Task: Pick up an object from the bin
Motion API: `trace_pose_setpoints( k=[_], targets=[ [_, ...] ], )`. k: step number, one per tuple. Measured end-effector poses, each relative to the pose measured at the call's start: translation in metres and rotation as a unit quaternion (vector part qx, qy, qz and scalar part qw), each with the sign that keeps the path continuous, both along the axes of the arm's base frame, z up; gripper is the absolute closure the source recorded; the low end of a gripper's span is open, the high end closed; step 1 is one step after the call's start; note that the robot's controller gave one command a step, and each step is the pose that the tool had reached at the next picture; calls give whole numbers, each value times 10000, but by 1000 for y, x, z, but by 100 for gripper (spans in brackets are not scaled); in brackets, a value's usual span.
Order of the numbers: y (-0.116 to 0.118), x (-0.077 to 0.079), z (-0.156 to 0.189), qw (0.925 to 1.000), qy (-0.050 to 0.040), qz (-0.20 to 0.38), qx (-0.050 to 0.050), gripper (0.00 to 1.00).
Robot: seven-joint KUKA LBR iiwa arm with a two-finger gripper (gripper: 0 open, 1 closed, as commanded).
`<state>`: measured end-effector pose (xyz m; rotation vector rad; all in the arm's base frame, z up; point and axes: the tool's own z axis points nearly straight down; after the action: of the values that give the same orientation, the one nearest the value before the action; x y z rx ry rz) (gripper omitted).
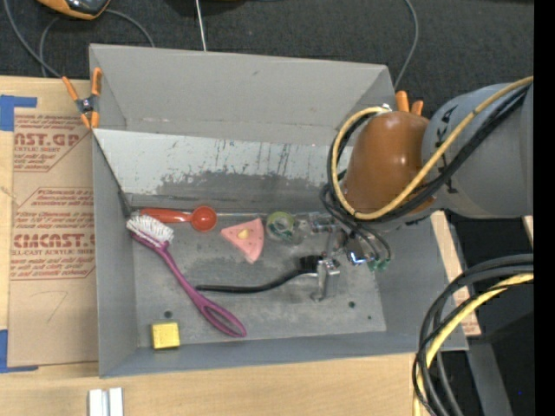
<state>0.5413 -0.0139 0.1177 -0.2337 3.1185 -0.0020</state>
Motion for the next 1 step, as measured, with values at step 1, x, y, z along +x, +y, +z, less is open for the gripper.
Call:
trace_pose_setpoints(
  k=[1],
  targets=[
    [-7,6,-41,10000,58,44,6,0]
  ],
)
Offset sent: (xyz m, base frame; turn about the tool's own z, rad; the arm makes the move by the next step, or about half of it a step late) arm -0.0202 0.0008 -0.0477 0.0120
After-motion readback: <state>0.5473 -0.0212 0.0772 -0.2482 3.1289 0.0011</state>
